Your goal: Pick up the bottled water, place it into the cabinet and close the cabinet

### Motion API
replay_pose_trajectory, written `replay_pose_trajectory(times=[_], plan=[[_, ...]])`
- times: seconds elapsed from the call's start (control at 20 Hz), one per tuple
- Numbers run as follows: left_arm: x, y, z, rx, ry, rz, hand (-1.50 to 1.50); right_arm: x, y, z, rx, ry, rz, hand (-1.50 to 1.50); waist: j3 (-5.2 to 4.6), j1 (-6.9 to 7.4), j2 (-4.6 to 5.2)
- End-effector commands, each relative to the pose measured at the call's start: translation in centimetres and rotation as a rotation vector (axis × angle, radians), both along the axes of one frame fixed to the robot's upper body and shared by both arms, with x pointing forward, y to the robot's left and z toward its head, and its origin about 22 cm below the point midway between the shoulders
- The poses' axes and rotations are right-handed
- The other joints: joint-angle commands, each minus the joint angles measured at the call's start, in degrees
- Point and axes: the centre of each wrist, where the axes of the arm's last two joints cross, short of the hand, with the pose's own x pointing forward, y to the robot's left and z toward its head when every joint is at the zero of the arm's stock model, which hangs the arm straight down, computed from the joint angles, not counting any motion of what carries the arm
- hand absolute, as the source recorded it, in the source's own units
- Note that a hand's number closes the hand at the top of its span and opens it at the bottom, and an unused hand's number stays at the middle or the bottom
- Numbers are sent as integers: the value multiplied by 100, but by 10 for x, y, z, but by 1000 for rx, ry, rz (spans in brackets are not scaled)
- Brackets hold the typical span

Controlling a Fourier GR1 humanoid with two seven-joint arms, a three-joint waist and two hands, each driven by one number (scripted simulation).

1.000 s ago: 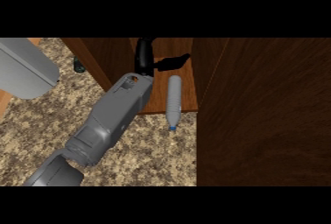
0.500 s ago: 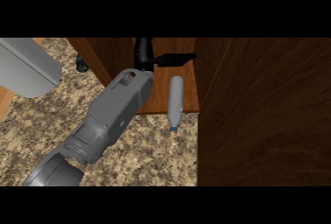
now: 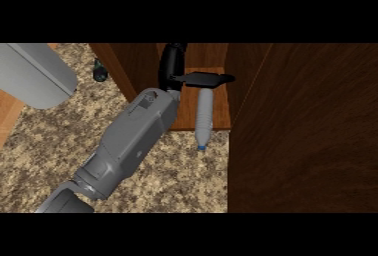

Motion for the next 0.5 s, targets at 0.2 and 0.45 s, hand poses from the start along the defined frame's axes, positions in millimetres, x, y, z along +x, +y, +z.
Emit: replay_pose_trajectory(times=[0.2,0.45], plan=[[-44,-13,-10,-91,22,-97,-150,-3,8,32,-6,-30,23,-150,0,143,-36],[-80,-4,-27,-129,28,-131,-150,-7,18,34,-16,-37,25,-150,-1,167,-46]])
